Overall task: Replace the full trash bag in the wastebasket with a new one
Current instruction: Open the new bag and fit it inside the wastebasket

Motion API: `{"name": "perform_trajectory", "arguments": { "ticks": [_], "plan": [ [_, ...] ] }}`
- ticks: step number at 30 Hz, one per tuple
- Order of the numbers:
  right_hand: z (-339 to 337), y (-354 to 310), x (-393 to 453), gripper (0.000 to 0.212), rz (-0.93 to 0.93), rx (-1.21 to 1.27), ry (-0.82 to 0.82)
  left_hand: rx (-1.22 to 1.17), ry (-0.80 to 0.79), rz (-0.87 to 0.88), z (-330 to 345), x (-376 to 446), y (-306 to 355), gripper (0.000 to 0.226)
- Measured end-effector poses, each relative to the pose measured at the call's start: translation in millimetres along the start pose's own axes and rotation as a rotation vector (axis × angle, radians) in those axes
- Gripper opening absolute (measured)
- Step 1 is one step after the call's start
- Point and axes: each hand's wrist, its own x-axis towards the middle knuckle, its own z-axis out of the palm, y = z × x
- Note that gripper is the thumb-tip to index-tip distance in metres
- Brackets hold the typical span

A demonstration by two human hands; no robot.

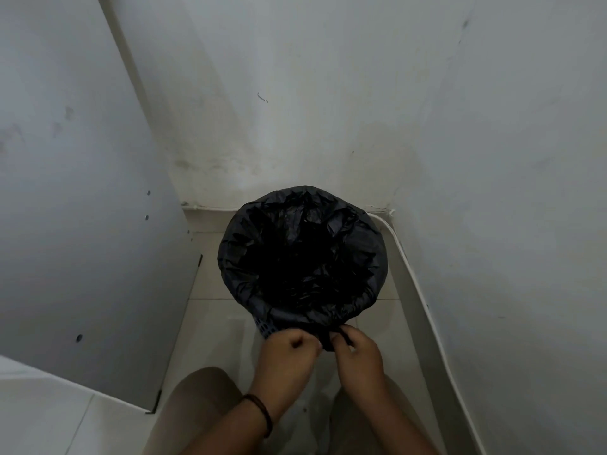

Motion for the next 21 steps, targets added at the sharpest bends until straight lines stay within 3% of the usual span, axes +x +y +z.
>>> {"name": "perform_trajectory", "arguments": {
  "ticks": [3, 5, 8, 11, 17, 21],
  "plan": [
    [-4.0, -3.8, 4.3, 0.021, 0.176, 0.248, -0.13, 0.581, 0.116, 0.759, -15.1, 16.6, 2.9, 0.006],
    [-5.3, -6.7, 6.8, 0.022, 0.256, 0.404, -0.139, 0.874, 0.023, 0.909, -24.2, 33.4, 12.2, 0.032],
    [-5.9, -12.5, 15.4, 0.023, 0.281, 0.496, -0.108, 1.139, -0.105, 0.836, -27.5, 58.5, 27.1, 0.048],
    [-3.1, -14.2, 24.3, 0.023, 0.311, 0.591, -0.119, 1.136, -0.224, 0.729, -23.7, 72.7, 33.0, 0.04],
    [5.6, -6.1, 33.1, 0.017, 0.359, 0.855, 0.044, 1.061, -0.329, 0.79, -17.6, 76.3, 33.9, 0.028],
    [13.9, 5.7, 31.2, 0.008, 0.33, 0.712, 0.254, 1.008, -0.403, 0.796, -8.6, 75.8, 38.0, 0.023]
  ]
}}
